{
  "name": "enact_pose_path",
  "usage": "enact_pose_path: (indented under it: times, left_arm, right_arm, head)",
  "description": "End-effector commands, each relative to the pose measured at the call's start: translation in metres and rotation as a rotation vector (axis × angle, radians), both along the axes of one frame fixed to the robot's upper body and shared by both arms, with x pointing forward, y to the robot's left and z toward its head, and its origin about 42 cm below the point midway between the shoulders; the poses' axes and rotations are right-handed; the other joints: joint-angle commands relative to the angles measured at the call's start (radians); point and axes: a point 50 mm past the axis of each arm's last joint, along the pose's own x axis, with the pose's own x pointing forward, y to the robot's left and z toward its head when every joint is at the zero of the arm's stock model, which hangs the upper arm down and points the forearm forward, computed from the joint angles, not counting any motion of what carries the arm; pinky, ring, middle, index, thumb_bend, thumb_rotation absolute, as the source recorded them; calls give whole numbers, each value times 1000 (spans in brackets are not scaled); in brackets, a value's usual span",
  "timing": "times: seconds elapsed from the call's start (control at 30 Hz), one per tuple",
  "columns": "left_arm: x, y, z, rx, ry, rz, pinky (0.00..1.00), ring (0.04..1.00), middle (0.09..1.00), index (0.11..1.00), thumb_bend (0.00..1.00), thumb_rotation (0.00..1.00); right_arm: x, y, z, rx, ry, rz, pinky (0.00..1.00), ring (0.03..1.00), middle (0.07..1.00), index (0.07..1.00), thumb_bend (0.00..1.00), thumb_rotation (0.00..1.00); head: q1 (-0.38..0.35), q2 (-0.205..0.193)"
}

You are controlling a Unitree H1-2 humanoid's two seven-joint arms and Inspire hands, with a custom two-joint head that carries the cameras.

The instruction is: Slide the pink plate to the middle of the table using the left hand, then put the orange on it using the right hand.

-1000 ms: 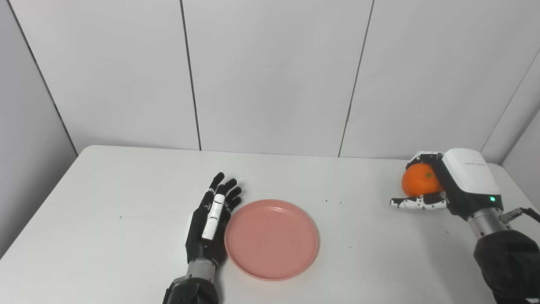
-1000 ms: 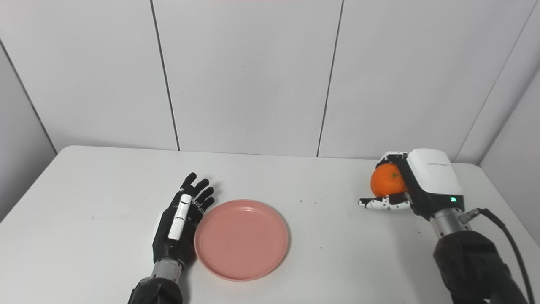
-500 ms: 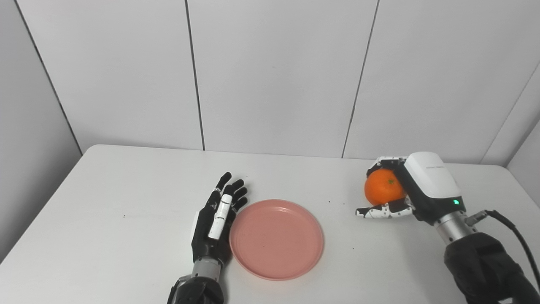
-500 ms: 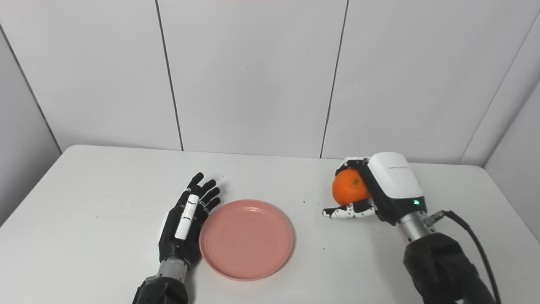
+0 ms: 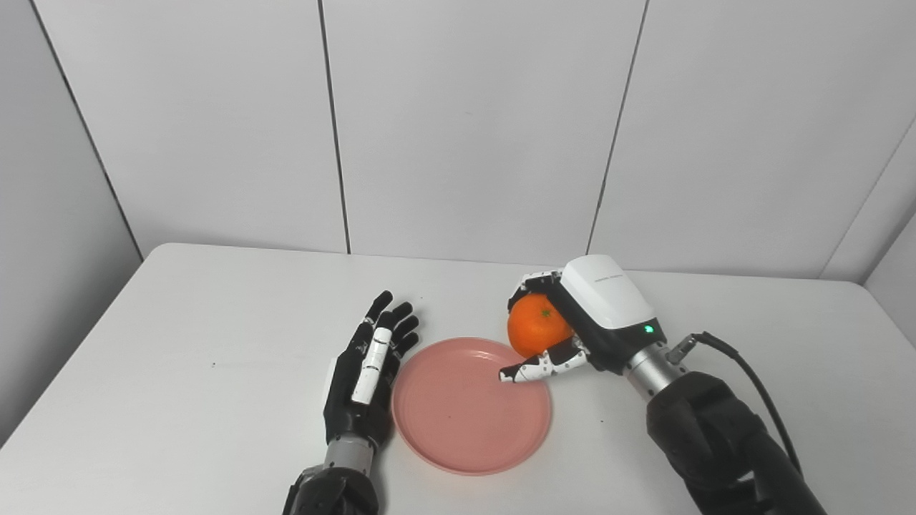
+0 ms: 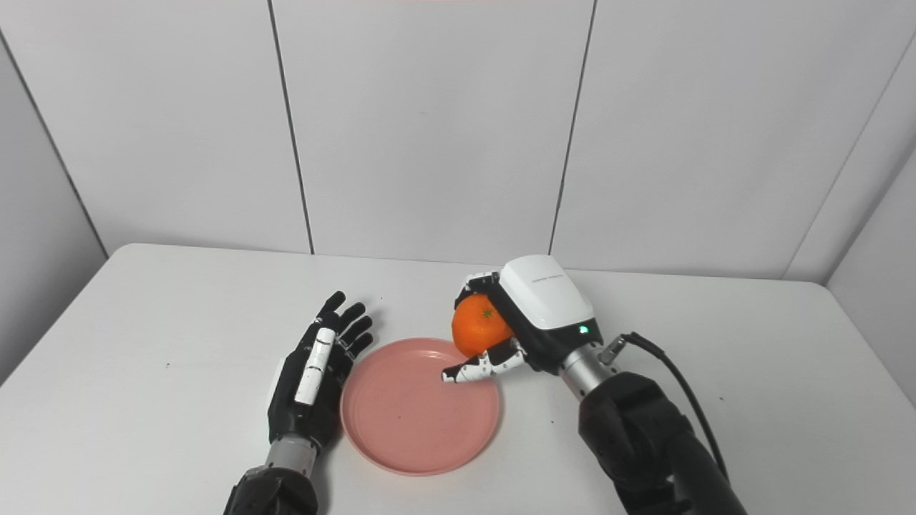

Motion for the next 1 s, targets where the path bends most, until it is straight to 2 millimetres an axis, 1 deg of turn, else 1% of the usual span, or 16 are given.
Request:
enact_pose_path:
  times: [0.0, 0.07, 0.13, 0.23, 0.37, 0.5, 0.57, 0.6, 0.77, 0.97]
  left_arm:
    - [-4, -1, -9, -6, 62, 8, 850, 823, 814, 836, 784, 552]
    - [-4, -2, -9, -2, 65, 9, 846, 820, 814, 836, 784, 554]
    - [-4, -1, -10, 0, 67, 12, 844, 815, 810, 837, 776, 555]
    - [-4, 0, -10, 0, 71, 15, 849, 812, 808, 837, 774, 555]
    - [-5, 1, -9, -4, 76, 16, 848, 810, 812, 836, 765, 557]
    - [-5, 3, -9, -6, 88, 17, 842, 813, 820, 832, 759, 558]
    - [-6, 3, -9, -3, 91, 19, 841, 814, 819, 832, 757, 559]
    - [-6, 3, -9, -3, 95, 19, 838, 830, 815, 832, 748, 555]
    - [-7, 3, -9, 1, 107, 15, 836, 839, 818, 830, 743, 547]
    - [-7, 4, -9, -2, 103, 13, 840, 837, 818, 836, 738, 538]
  right_arm:
    - [7, 17, 27, 7, -92, 73, 198, 258, 332, 387, 648, 327]
    - [9, 27, 24, -9, -90, 100, 200, 260, 335, 396, 643, 329]
    - [11, 36, 21, -29, -88, 123, 202, 265, 342, 408, 635, 358]
    - [14, 47, 16, -47, -76, 154, 201, 263, 337, 396, 629, 363]
    - [19, 57, 7, -64, -44, 180, 193, 253, 324, 371, 625, 356]
    - [22, 68, -3, -105, -11, 212, 191, 255, 330, 413, 613, 367]
    - [22, 72, -8, -143, -6, 229, 189, 252, 327, 414, 608, 363]
    - [22, 74, -12, -167, -8, 240, 189, 251, 320, 395, 617, 361]
    - [26, 76, -25, -229, 24, 265, 225, 287, 357, 433, 629, 352]
    - [33, 75, -29, -210, 75, 263, 243, 304, 369, 457, 627, 344]
  head:
    - [0, 3]
    - [1, 4]
    - [1, 5]
    - [1, 5]
    - [1, 12]
    - [-6, 14]
    - [-7, 15]
    - [-7, 17]
    - [-8, 20]
    - [-11, 22]
